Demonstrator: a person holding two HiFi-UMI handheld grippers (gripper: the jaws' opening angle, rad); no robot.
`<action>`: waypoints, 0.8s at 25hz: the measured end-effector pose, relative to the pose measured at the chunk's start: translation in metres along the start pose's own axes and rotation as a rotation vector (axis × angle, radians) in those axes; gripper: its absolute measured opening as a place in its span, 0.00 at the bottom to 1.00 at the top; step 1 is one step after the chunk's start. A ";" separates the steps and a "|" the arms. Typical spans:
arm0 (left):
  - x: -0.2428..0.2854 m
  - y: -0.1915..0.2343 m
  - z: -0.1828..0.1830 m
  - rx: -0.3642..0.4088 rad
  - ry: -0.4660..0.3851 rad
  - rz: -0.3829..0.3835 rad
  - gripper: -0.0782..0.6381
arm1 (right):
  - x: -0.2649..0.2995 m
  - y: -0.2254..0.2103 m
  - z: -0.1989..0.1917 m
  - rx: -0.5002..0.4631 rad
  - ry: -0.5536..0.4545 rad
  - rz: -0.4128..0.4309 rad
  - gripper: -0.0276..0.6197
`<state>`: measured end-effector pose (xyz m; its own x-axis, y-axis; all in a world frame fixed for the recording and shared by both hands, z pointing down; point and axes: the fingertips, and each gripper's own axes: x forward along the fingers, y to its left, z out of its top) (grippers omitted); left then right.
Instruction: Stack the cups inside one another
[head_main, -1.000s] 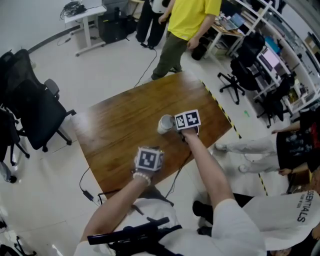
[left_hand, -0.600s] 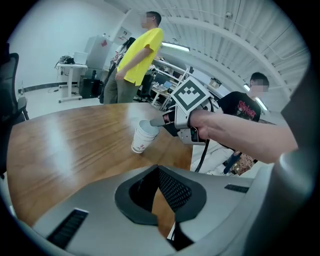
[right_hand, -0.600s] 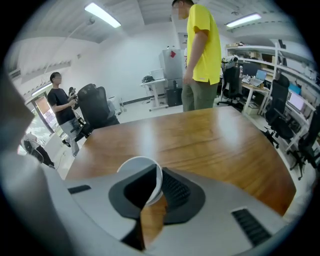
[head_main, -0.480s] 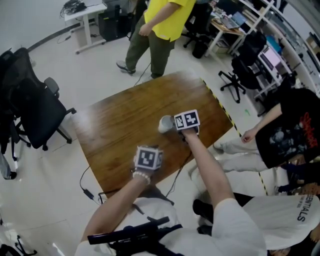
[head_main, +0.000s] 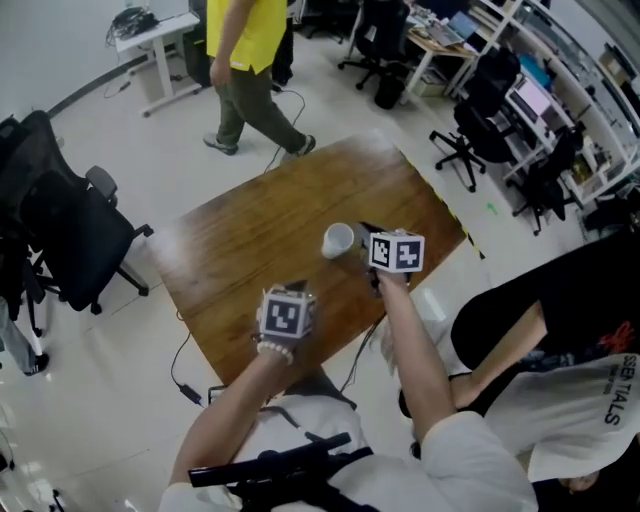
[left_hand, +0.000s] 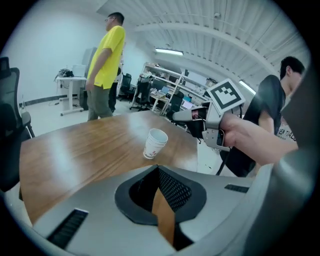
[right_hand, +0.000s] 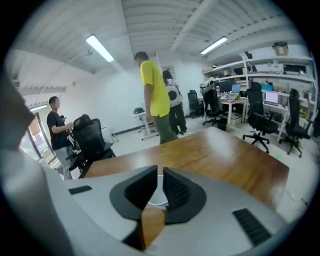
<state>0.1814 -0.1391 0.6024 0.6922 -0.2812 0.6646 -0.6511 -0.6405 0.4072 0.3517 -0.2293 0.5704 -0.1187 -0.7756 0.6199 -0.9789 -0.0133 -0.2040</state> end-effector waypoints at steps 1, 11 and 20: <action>-0.007 0.004 0.004 0.020 -0.017 0.000 0.10 | -0.011 0.006 -0.003 0.020 -0.025 -0.006 0.10; -0.066 0.003 0.014 0.157 -0.111 -0.078 0.10 | -0.122 0.053 -0.063 0.162 -0.169 -0.092 0.07; -0.114 0.003 0.030 0.165 -0.121 -0.141 0.10 | -0.186 0.101 -0.081 0.204 -0.224 -0.191 0.05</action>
<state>0.1102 -0.1308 0.5091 0.8114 -0.2577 0.5246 -0.4926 -0.7846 0.3765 0.2613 -0.0350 0.4958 0.1245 -0.8659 0.4845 -0.9240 -0.2791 -0.2613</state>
